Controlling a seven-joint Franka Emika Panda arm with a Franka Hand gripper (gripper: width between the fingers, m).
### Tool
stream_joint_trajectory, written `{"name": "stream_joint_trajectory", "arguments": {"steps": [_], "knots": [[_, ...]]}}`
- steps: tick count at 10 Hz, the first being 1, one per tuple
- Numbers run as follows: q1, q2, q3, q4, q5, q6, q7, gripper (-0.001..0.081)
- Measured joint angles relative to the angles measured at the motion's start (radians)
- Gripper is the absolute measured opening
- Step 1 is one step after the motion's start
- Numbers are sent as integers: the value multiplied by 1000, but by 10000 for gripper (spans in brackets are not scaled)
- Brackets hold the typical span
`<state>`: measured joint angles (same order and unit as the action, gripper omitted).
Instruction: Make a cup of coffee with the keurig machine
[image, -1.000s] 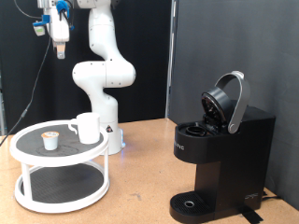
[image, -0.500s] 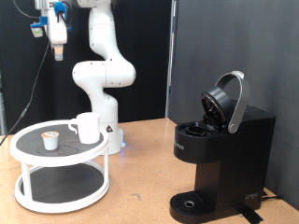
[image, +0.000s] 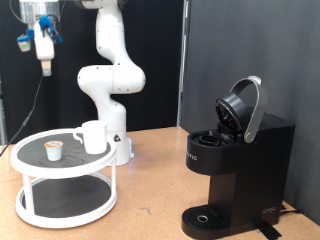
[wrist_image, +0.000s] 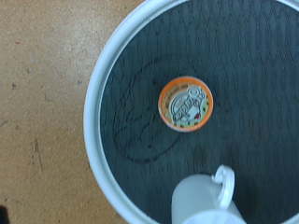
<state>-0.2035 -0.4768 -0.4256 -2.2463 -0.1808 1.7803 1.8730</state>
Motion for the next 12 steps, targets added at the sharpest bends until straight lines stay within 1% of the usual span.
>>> {"name": "stream_joint_trajectory", "arguments": {"steps": [3, 4, 6, 7, 8, 12], "knots": [[-10, 22, -28, -88, -37, 121, -4, 734], [-11, 28, -33, -106, -47, 155, -4, 734], [-11, 28, -33, -109, -43, 153, -4, 734], [-10, 30, -33, -120, -43, 155, -4, 734], [-10, 31, -33, -141, -44, 174, -4, 734], [-11, 32, -32, -258, -73, 312, 6, 734]]}}
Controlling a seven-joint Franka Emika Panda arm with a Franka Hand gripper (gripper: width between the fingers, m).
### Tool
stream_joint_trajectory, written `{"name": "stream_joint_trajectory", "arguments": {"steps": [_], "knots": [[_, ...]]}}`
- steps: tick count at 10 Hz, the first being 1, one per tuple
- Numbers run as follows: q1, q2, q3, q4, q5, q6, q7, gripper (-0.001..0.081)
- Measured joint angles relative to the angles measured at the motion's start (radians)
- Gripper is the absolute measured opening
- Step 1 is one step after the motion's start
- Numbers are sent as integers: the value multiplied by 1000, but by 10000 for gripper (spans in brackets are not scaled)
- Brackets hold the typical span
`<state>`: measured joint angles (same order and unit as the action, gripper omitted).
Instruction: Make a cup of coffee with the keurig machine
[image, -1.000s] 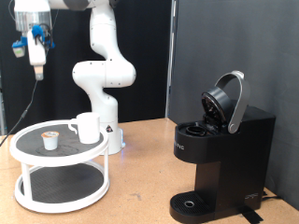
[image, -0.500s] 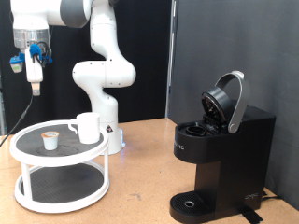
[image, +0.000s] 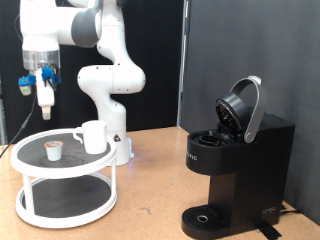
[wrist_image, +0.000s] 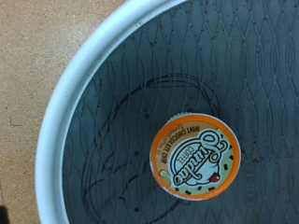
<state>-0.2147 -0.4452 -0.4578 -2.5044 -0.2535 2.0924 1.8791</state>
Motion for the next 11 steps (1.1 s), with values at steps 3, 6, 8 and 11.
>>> {"name": "stream_joint_trajectory", "arguments": {"steps": [3, 6, 8, 11], "knots": [[-1, 1, 0, -77, -33, 80, 33, 734], [-1, 3, 1, -141, -60, 146, 67, 734], [-2, 4, 0, -167, -72, 177, 79, 734], [-19, 24, -1, -199, -107, 236, 98, 734]]}}
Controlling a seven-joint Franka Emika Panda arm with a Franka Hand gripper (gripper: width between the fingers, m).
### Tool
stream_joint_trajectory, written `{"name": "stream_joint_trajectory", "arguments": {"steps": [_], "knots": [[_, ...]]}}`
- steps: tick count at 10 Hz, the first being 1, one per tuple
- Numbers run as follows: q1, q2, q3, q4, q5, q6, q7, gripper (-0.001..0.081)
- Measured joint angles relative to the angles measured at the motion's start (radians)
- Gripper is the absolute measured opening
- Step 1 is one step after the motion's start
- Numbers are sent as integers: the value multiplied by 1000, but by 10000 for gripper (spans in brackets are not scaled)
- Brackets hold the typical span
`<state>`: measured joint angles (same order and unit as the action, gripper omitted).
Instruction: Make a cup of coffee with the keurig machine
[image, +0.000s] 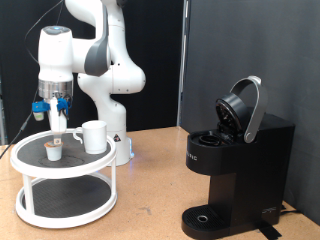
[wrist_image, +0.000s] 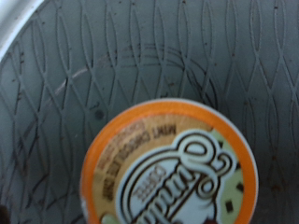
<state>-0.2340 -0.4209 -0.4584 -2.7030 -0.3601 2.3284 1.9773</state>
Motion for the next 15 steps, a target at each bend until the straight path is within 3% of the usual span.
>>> {"name": "stream_joint_trajectory", "arguments": {"steps": [6, 7, 8, 9, 10, 12, 15], "knots": [[-9, 74, 0, -15, -12, 84, 26, 734], [-8, 78, 0, -16, -12, 87, 26, 648], [-8, 79, 0, -16, -12, 88, 26, 512], [-9, 79, 0, -15, -11, 88, 26, 512], [-8, 78, 0, -14, -11, 88, 26, 385], [-8, 77, 0, -10, 0, 83, 24, 385], [-8, 51, -3, 54, 73, -34, -32, 385]]}}
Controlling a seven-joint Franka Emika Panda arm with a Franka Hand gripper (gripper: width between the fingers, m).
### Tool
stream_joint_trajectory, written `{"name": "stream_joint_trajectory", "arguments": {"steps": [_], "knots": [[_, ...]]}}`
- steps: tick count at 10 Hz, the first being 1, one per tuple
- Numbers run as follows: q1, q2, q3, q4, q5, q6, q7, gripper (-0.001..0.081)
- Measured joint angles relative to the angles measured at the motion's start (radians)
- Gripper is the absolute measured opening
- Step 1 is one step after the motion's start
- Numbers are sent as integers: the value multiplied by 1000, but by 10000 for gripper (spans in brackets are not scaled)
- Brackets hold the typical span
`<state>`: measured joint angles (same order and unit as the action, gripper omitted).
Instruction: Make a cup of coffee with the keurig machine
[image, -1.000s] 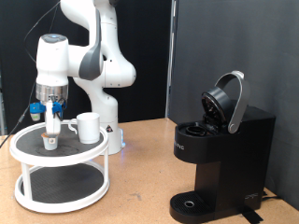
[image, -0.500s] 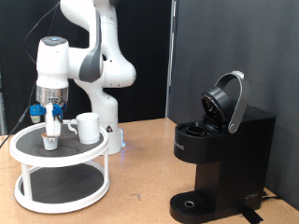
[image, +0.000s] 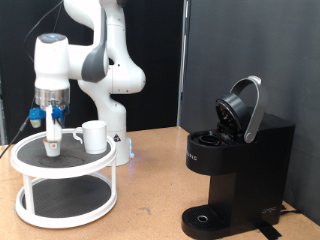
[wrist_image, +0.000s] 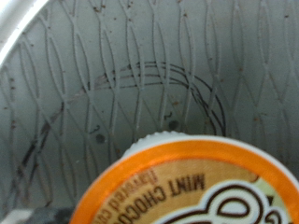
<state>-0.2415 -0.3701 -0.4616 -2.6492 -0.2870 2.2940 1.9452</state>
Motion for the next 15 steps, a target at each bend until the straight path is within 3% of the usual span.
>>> {"name": "stream_joint_trajectory", "arguments": {"steps": [4, 7, 12, 15], "knots": [[0, -60, 2, 88, 26, -132, -19, 385], [5, -57, 3, 87, 50, -128, -17, 385], [89, -56, 43, 184, 214, -199, -10, 385], [129, -52, 100, 229, 290, -229, 84, 385]]}}
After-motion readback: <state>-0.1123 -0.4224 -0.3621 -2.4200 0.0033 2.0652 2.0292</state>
